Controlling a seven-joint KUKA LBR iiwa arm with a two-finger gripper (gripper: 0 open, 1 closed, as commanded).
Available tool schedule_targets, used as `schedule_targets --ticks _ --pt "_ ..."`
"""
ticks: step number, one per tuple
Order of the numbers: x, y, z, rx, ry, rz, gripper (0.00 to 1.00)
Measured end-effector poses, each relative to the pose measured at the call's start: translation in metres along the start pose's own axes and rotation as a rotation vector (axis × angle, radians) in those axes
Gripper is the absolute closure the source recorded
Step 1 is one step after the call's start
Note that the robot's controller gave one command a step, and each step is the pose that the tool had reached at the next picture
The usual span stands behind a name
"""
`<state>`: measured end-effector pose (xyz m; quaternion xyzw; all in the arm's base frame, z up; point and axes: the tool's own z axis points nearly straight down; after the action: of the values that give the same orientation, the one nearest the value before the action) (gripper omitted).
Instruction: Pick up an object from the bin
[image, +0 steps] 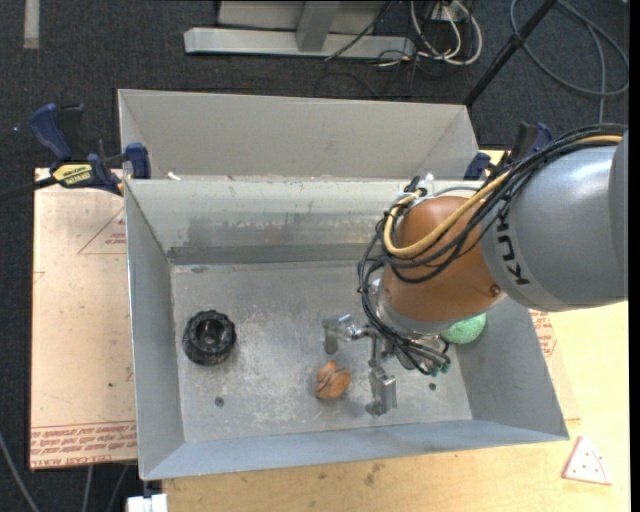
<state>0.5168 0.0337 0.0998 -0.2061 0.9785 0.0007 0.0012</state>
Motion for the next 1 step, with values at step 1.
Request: schedule_targets --ticks 1 --pt "0.0061 0.0225 0.0165 0.002 0.0 0.251 0.0"
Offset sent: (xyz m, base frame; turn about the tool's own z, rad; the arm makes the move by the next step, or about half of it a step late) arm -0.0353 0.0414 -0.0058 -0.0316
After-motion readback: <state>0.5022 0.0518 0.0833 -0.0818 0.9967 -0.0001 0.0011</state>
